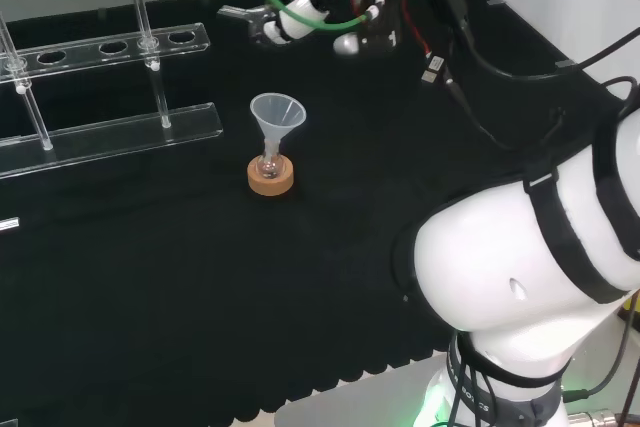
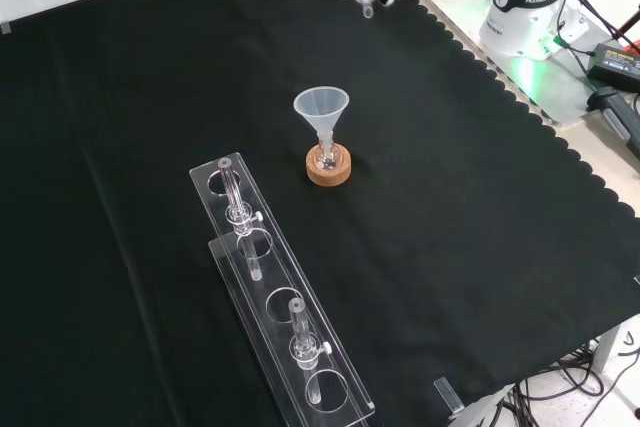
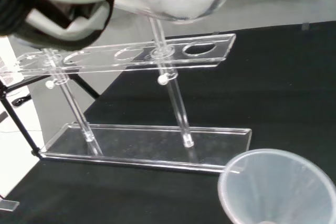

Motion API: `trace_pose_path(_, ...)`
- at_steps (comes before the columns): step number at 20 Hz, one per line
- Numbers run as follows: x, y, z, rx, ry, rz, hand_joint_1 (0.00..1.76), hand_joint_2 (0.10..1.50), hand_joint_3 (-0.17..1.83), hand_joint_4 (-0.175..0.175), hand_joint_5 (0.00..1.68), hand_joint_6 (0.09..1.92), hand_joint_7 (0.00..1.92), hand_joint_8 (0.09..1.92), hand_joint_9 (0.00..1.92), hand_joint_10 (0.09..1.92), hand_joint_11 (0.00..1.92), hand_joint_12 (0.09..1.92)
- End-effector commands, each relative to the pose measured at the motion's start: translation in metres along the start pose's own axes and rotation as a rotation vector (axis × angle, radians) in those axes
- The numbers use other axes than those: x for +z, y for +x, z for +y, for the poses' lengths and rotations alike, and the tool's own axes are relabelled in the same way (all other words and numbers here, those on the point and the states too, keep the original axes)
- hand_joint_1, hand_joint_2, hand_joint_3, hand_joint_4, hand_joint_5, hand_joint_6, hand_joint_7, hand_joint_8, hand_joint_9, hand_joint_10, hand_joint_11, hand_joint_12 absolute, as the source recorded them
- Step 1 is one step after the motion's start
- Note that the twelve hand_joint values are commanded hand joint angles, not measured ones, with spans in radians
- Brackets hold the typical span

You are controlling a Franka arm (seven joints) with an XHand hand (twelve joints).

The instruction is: Pour all the NaCl from the weighing funnel into the round-bottom flask.

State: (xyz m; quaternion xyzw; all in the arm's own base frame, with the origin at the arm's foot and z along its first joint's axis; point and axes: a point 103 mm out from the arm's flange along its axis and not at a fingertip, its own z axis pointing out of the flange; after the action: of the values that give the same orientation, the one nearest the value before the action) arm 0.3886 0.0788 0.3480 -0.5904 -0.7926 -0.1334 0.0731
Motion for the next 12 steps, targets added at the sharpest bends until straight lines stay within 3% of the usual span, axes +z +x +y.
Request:
trace_pose_path(1, 0.015, 0.022, -0.007, 0.023, 0.01, 0.012, 1.23, 0.43, 0.89, -0.175, 1.6, 0.17, 1.74, 0.51, 1.82, 0.09, 1.73, 0.56)
trace_pose_path(12, 0.04, 0.013, -0.001, 0.115, 0.078, -0.11, 1.23, 0.43, 0.9, -0.175, 1.6, 0.17, 1.74, 0.51, 1.82, 0.09, 1.73, 0.55)
